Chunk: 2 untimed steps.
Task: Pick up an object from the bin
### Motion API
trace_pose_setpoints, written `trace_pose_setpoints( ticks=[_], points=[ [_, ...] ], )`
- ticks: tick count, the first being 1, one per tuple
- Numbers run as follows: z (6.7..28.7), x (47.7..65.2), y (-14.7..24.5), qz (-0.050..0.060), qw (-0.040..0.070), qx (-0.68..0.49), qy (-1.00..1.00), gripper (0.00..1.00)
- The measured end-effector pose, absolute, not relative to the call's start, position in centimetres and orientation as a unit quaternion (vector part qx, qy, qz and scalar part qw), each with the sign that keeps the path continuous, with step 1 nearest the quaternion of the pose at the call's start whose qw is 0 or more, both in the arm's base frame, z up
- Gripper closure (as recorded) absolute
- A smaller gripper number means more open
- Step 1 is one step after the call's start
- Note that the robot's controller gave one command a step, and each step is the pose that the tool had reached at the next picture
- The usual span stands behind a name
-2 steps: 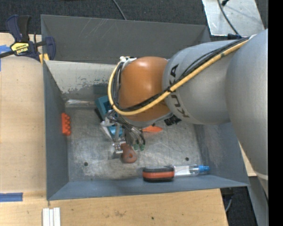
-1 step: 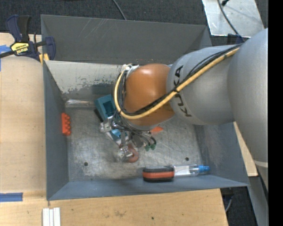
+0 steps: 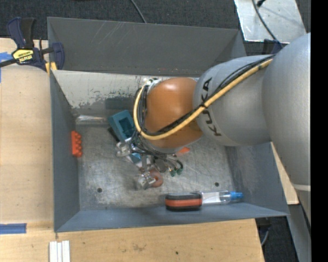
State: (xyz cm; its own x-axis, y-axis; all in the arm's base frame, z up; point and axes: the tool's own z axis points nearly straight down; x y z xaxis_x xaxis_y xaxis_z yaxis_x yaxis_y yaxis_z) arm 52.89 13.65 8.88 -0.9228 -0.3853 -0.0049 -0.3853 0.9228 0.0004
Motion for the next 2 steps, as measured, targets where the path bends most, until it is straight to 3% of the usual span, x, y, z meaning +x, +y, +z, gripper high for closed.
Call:
trace_pose_setpoints(
  ticks=[1,2],
  points=[
    [13.0,53.6,11.1,-0.001,-0.004,-0.243,0.970,0.00],
    [14.5,54.2,8.3,0.000,0.003,-0.315,0.949,0.00]
  ],
)
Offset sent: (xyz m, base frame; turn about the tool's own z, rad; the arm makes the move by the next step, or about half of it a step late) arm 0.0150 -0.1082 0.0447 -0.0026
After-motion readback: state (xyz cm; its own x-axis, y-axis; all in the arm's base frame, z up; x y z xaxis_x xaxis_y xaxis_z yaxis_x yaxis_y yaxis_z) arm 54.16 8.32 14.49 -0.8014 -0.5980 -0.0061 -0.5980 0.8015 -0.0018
